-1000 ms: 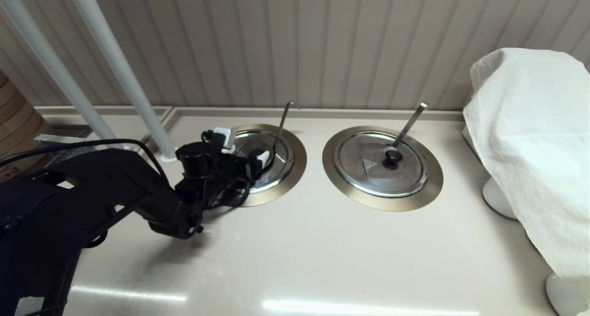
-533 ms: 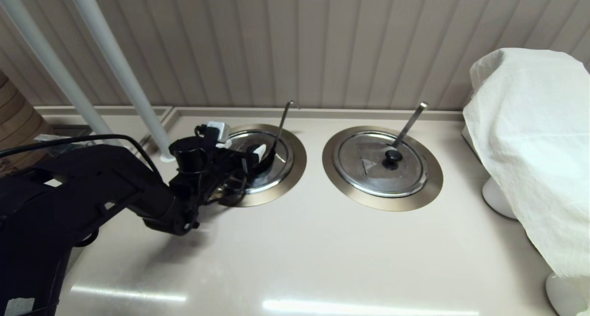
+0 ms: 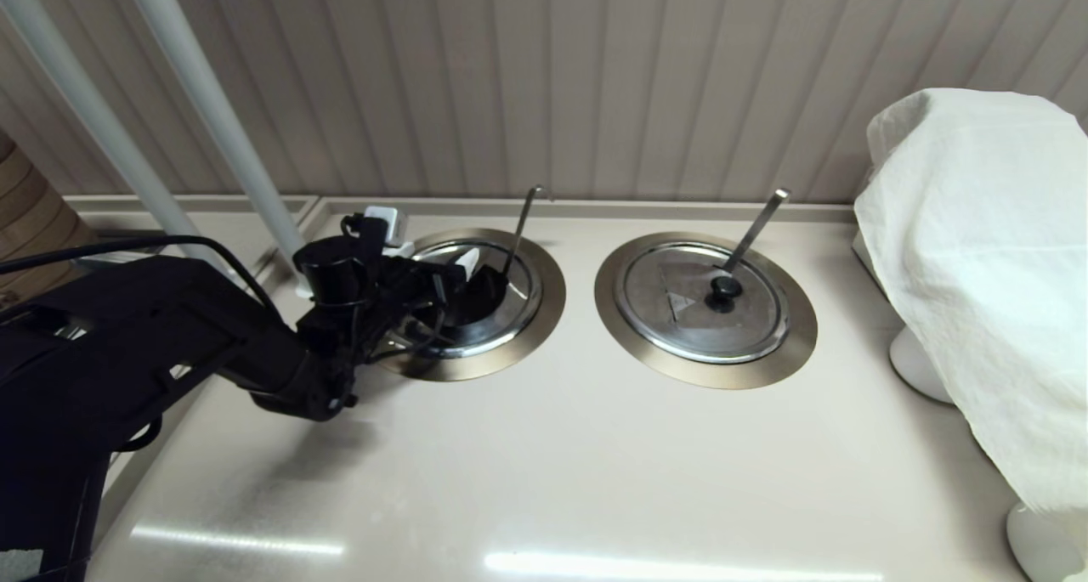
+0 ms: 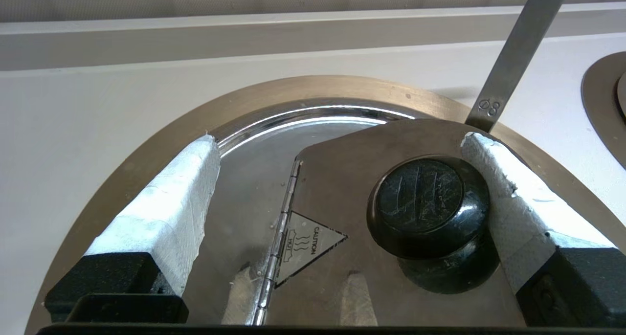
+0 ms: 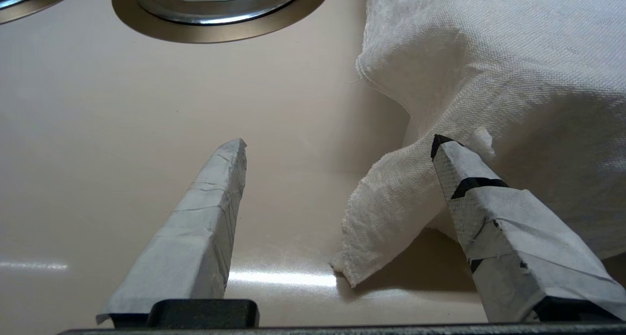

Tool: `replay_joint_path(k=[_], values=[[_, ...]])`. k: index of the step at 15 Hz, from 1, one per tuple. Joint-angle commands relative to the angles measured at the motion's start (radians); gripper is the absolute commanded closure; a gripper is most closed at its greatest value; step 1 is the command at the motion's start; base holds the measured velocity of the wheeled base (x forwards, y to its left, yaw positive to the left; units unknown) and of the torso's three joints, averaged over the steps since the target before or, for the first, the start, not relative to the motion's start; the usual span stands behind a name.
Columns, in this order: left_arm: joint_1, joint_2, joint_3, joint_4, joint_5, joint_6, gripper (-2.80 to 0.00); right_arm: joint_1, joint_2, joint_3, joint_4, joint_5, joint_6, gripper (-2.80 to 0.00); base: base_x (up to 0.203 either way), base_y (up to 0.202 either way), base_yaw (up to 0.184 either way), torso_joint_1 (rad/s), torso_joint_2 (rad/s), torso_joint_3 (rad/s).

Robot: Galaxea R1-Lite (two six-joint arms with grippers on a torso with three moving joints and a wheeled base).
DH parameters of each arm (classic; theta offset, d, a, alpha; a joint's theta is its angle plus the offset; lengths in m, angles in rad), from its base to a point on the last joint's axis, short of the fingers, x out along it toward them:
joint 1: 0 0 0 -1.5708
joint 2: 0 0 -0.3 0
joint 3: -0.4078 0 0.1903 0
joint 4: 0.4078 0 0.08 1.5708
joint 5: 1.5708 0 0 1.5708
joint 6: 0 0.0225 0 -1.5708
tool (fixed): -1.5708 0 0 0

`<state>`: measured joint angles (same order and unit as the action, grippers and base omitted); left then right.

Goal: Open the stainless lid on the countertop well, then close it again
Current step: Open the lid

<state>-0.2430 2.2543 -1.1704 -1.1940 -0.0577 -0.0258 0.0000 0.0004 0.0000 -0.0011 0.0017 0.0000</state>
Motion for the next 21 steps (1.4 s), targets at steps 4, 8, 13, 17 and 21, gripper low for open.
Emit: replay_joint_path(k=[4,8,13,17,21], values=[[0.024,0.004,-0.018,-0.006,-0.002,-0.002,-2.8,0.0,0.0,0.0,0.0,0.001,0.0,-2.8,0.0,0.0,0.0,0.0,0.0,0.0],[0.025,-0.003,-0.018,-0.004,-0.002,-0.01,-2.8,0.0,0.0,0.0,0.0,0.001,0.0,-2.8,0.0,0.0,0.0,0.0,0.0,0.0],[0.053,-0.002,-0.032,-0.002,-0.004,-0.011,-2.8,0.0,0.0,0.0,0.0,0.0,0.0,-2.8,0.0,0.0,0.0,0.0,0.0,0.0],[0.062,0.003,-0.037,-0.004,-0.004,-0.011,-2.8,0.0,0.0,0.0,0.0,0.0,0.0,-2.8,0.0,0.0,0.0,0.0,0.0,0.0],[0.083,0.007,-0.055,-0.003,-0.007,-0.018,-2.8,0.0,0.0,0.0,0.0,0.0,0.0,-2.8,0.0,0.0,0.0,0.0,0.0,0.0]])
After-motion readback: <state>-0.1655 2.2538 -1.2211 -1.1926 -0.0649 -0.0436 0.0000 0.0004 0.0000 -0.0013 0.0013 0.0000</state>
